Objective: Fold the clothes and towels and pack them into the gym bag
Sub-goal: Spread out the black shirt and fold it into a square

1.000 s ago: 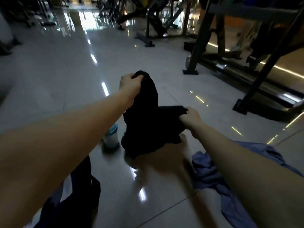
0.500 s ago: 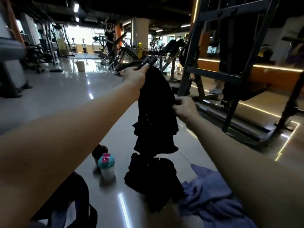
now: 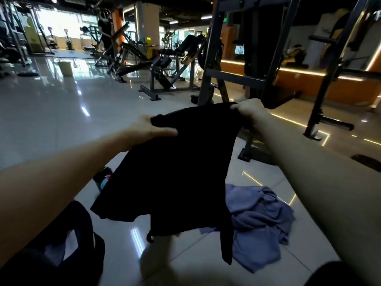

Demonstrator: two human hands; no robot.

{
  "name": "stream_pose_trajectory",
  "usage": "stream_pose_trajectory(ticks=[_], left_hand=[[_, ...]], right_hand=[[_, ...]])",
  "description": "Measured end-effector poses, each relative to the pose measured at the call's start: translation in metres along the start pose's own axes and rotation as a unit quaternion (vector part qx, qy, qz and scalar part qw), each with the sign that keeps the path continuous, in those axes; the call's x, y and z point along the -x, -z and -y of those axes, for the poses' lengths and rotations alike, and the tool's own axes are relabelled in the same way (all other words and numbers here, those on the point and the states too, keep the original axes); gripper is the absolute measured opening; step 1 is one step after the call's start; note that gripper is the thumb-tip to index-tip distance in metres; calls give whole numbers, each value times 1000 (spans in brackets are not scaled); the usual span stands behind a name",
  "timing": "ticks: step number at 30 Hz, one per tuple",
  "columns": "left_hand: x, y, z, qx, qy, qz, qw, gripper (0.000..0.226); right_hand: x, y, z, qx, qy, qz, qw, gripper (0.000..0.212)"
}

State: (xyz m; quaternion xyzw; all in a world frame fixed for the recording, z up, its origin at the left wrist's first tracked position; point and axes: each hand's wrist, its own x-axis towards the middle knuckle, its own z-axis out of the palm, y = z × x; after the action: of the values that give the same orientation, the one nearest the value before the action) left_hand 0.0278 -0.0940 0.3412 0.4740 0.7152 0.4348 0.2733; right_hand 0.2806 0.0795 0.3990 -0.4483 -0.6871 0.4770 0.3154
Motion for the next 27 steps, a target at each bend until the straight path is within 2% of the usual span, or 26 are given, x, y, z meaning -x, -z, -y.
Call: stream_pose_trajectory(ticks=[2,4,6,7,10,13,16,19,22,24,25,27], left_hand=[[6,-9,22,-191,-33,29,981,17],[4,-13,48,-278,-20,17,960,18],[-1,-8,69,-276,32,10,961,16],[-4,-5,76,-271,55,2,961,16],[-12,4,92,-271,96,-63,956,23],[-13,13,100,-282,118,-142,942,20],[-14,20,97,-266,118,-236,927,14],[-18,27,86,-193,97,-297,930,18],[-18,31,76,-127,93,-275,949,23],[-17,30,68,-62,83,-246,964,24],[-15,27,61,-28,75,-227,971,22],[-14,18,47,9,54,-194,980,19]], right_hand=[[-7,2,-21,35,-46,-31,998,27],[-11,3,-43,77,-64,-40,994,29],[-23,10,-61,147,-60,-38,987,48],[-34,14,-69,182,-54,-28,981,51],[-28,19,-75,248,-27,33,968,18],[-22,22,-83,219,-9,89,972,21],[-20,17,-89,183,0,95,978,18],[-32,8,-92,169,3,18,985,21],[-46,2,-99,149,-31,-89,984,19],[-47,2,-100,202,-43,-131,970,21],[-47,-1,-97,247,-35,-121,961,22],[-48,-15,-81,304,8,-38,952,24]])
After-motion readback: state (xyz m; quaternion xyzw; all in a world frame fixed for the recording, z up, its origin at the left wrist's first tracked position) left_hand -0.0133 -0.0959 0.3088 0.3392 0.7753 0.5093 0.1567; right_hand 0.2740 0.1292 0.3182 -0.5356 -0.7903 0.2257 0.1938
